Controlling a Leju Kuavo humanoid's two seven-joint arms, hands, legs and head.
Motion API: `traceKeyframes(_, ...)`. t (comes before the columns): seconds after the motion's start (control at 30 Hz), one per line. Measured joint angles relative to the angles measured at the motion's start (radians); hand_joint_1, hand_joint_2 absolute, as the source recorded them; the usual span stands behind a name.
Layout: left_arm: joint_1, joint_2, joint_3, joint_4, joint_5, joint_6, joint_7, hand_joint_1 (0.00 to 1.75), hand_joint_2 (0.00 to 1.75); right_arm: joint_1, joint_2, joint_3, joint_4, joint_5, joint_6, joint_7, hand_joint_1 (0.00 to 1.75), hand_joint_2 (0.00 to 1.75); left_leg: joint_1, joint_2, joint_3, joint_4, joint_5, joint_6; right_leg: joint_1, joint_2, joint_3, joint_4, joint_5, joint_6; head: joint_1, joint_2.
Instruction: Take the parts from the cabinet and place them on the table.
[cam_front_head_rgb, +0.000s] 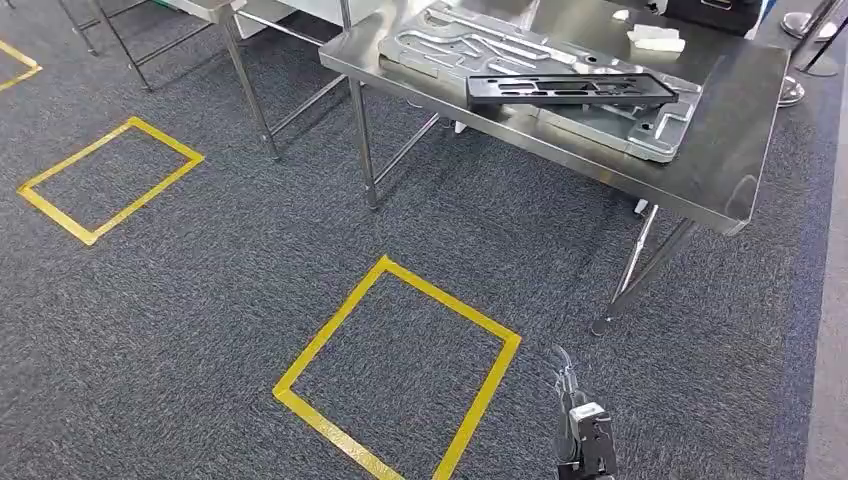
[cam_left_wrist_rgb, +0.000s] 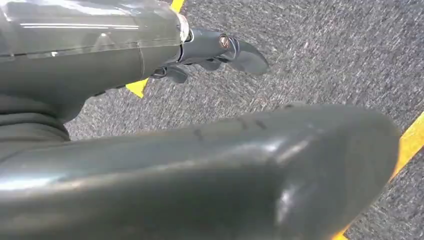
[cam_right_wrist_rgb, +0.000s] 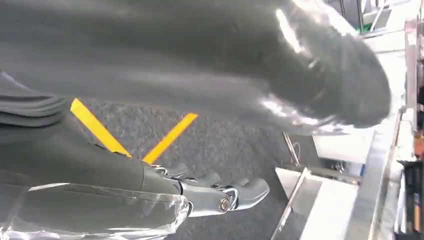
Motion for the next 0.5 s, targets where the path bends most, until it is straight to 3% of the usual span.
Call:
traceKeyframes(0.2, 0.001, 0.005, 0.005, 0.000, -0.003, 0.006, 0.001, 0.00, 0.00, 0.011, 0.000, -0.002, -0.010, 0.022, 0.021, 0.000, 0.00, 0.00, -0.002, 0.000, -0.003, 0.005, -0.002, 0.005, -0.001, 0.000, 0.000, 0.000, 0.001, 0.005, 0.000, 0.000)
traceKeyframes(0.27, 0.001, 0.006, 0.007, 0.000, 0.000, 0.005, 0.001, 0.00, 0.00, 0.010, 0.000, -0.002, -0.009, 0.026, 0.022, 0.000, 0.00, 0.00, -0.004, 0.000, -0.004, 0.002, 0.000, 0.010, -0.003, -0.001, 0.001, -0.002, 0.004, 0.010, 0.000, 0.000)
traceKeyframes(0.3, 0.001, 0.006, 0.008, 0.000, 0.001, 0.002, 0.001, 0.00, 0.00, 0.009, 0.000, -0.002, -0.007, 0.027, 0.023, 0.000, 0.00, 0.00, 0.007, 0.000, 0.002, -0.011, 0.008, 0.017, 0.003, -0.001, 0.001, 0.000, 0.001, 0.015, 0.000, 0.000)
traceKeyframes(0.33, 0.000, 0.006, 0.010, 0.000, 0.002, 0.001, 0.002, 0.00, 0.00, 0.009, -0.002, -0.002, -0.004, 0.028, 0.023, 0.000, 0.00, 0.00, 0.009, 0.002, 0.005, -0.019, 0.013, 0.020, -0.002, 0.004, -0.005, 0.017, -0.015, 0.019, 0.000, 0.000)
traceKeyframes(0.37, -0.001, 0.006, 0.012, 0.000, 0.003, 0.001, 0.003, 0.00, 0.00, 0.008, -0.004, -0.002, 0.000, 0.029, 0.023, 0.001, 0.00, 0.00, 0.010, 0.003, 0.003, -0.021, 0.015, 0.024, -0.003, 0.007, -0.025, 0.059, -0.049, 0.023, 0.000, 0.000)
traceKeyframes(0.43, -0.001, 0.006, 0.015, 0.000, 0.004, 0.001, 0.008, 0.00, 0.00, 0.007, -0.004, -0.002, 0.016, 0.029, 0.024, 0.001, 0.00, 0.00, 0.011, 0.003, -0.001, -0.021, 0.016, 0.025, -0.009, 0.008, -0.100, 0.221, -0.133, 0.032, 0.000, 0.000)
traceKeyframes(0.47, -0.001, 0.006, 0.017, 0.000, 0.004, 0.000, 0.009, 0.00, 0.00, 0.009, -0.004, -0.002, 0.023, 0.029, 0.024, 0.001, 0.00, 0.00, 0.011, 0.002, -0.003, -0.020, 0.016, 0.025, -0.012, 0.008, -0.131, 0.288, -0.154, 0.036, 0.000, 0.000)
traceKeyframes(0.5, 0.000, 0.006, 0.019, 0.000, 0.005, -0.002, 0.010, 0.00, 0.00, 0.010, -0.004, -0.002, 0.031, 0.030, 0.025, 0.001, 0.00, 0.00, 0.012, 0.002, -0.003, -0.020, 0.016, 0.024, -0.015, 0.008, -0.140, 0.307, -0.147, 0.039, 0.000, 0.000)
